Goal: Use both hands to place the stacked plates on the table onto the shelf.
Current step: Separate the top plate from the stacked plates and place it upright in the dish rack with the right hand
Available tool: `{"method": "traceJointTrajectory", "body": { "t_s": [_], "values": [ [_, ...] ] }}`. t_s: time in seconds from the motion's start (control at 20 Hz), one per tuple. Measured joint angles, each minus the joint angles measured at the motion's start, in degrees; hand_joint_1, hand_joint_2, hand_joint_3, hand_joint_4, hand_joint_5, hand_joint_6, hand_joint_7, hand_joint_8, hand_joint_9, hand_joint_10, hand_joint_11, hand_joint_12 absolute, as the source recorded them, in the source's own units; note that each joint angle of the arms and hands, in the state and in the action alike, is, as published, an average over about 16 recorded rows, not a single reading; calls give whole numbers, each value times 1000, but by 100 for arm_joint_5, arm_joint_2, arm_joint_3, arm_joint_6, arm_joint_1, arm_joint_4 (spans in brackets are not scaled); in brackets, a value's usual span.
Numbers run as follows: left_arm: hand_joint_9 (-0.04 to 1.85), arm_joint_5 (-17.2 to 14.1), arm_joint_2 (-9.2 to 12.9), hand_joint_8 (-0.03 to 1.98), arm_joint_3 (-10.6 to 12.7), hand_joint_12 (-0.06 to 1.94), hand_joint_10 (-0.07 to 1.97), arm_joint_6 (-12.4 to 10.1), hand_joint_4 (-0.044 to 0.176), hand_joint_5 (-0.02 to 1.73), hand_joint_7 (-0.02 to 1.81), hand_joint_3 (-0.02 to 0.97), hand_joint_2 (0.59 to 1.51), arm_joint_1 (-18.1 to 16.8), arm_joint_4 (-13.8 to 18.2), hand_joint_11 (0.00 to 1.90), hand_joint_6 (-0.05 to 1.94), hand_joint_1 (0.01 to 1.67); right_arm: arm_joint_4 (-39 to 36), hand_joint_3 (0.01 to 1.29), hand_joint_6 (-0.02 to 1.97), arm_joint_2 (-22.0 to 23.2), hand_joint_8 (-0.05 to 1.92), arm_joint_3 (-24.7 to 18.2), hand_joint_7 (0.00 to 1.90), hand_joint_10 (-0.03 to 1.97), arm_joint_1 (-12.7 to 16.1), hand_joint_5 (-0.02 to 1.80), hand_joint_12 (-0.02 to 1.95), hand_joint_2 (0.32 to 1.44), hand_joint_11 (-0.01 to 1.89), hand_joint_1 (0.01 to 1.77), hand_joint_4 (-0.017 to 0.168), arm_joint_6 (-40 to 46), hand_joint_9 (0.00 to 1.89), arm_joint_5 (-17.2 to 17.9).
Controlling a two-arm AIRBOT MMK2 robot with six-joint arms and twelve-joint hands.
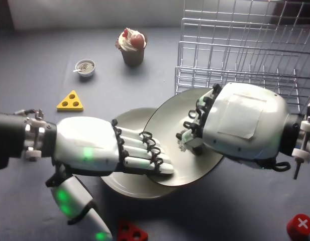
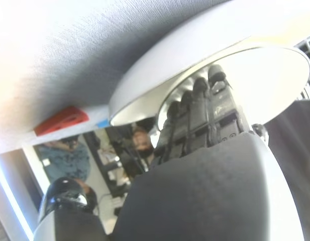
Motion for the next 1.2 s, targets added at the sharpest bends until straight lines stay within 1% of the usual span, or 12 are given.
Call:
{"method": "traceJointTrajectory", "body": {
  "t_s": [0.25, 0.55, 0.7, 0.9, 1.05, 1.2],
  "values": [
    [96, -52, 384, -5, -39, 29, 6, 1, 0, 85, 95, 20, 846, -163, -113, 116, 3, 30, 29, 14, 710, 42, 133, -219, 1156, 408, 24, 963, 1259, 877, 986, 1493, -4, 12, 1099, -35],
    [96, -89, 1007, -2, -82, 28, 10, 3, 3, 94, 102, 20, 849, -332, -326, 118, 11, 29, 139, 14, 717, 218, 167, -576, 1202, 367, 196, 980, 1290, 881, 1015, 1470, -4, 30, 1195, -142],
    [94, -104, 1334, -1, -101, 27, 9, 2, 4, 90, 98, 20, 850, -364, -500, 119, 7, 29, 309, 15, 748, 360, 239, -763, 1197, 381, 381, 984, 1298, 883, 1007, 1470, -3, 33, 1225, -209],
    [85, -114, 1735, -1, -129, 25, 9, 3, 5, 83, 90, 20, 852, -365, -698, 120, 5, 30, 644, 15, 783, 580, 340, -1005, 1184, 407, 713, 989, 1306, 885, 994, 1469, -3, 33, 1255, -302],
    [85, -118, 1982, -1, -147, 23, 9, 3, 5, 82, 88, 20, 855, -365, -826, 121, 5, 30, 983, 15, 804, 726, 412, -1167, 1172, 430, 988, 994, 1304, 887, 990, 1469, -3, 48, 1271, -387],
    [85, -122, 2179, -2, -164, 23, 9, 2, 5, 85, 89, 20, 857, -365, -894, 123, 5, 31, 1355, 15, 824, 845, 468, -1276, 1152, 466, 1259, 992, 1292, 888, 990, 1469, -4, 183, 1266, -500]
  ]
}}
